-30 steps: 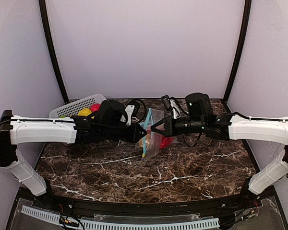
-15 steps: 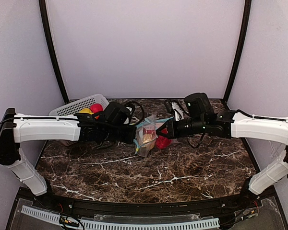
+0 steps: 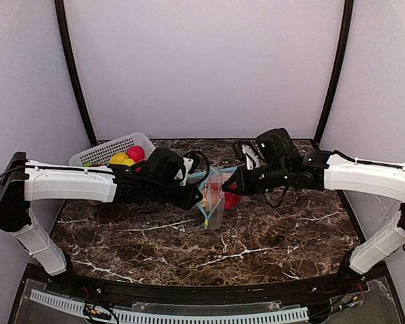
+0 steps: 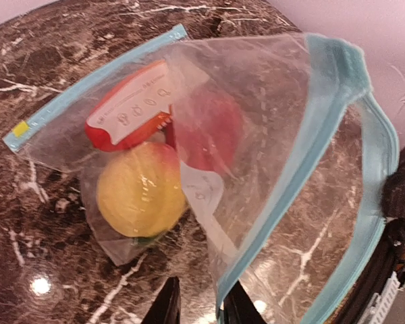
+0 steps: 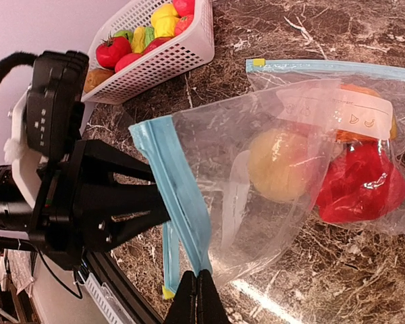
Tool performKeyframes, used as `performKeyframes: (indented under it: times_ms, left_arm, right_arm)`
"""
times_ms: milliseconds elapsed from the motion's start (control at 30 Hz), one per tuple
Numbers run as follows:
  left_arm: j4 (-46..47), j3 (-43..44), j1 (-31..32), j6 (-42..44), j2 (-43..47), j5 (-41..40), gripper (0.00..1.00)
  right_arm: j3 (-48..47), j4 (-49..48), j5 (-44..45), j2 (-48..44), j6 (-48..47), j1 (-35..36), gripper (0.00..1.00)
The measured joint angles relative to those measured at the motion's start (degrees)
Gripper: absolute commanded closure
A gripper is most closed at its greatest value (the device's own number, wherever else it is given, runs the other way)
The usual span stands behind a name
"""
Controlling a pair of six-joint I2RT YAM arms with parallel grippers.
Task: Place the food in the zip-top bag and seal the zipper
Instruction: Open the zipper food storage bag at the center of the board.
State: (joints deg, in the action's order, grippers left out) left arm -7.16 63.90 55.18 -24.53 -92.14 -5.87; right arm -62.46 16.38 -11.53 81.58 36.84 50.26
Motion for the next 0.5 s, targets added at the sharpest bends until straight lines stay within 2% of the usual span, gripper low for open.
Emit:
performKeyframes:
  times_ms: [100,167,300,500]
  left_arm:
    - [3.0,-1.6,0.0,-0.4,0.0,6.6,0.61]
    - [5.1,-2.9,0.0,-0.6,0.2,10.1,0.45]
    - [7.4,-6.1,0.0,-1.2,2.3,16.2,0.29]
    - [6.9,-7.0,-0.7,-1.1,9.2,21.5,0.24]
  right_arm:
    - [-0.7,0.2,0.2,1.1,1.2,0.0,1.00]
    - [-0.9,0.4,0.3,1.8,1.8,0.0,1.00]
    - [-1.8,0.8,0.9,3.6,2.9,0.0,1.00]
    - [-2.7,0.9,1.4,5.5,3.9,0.0,1.00]
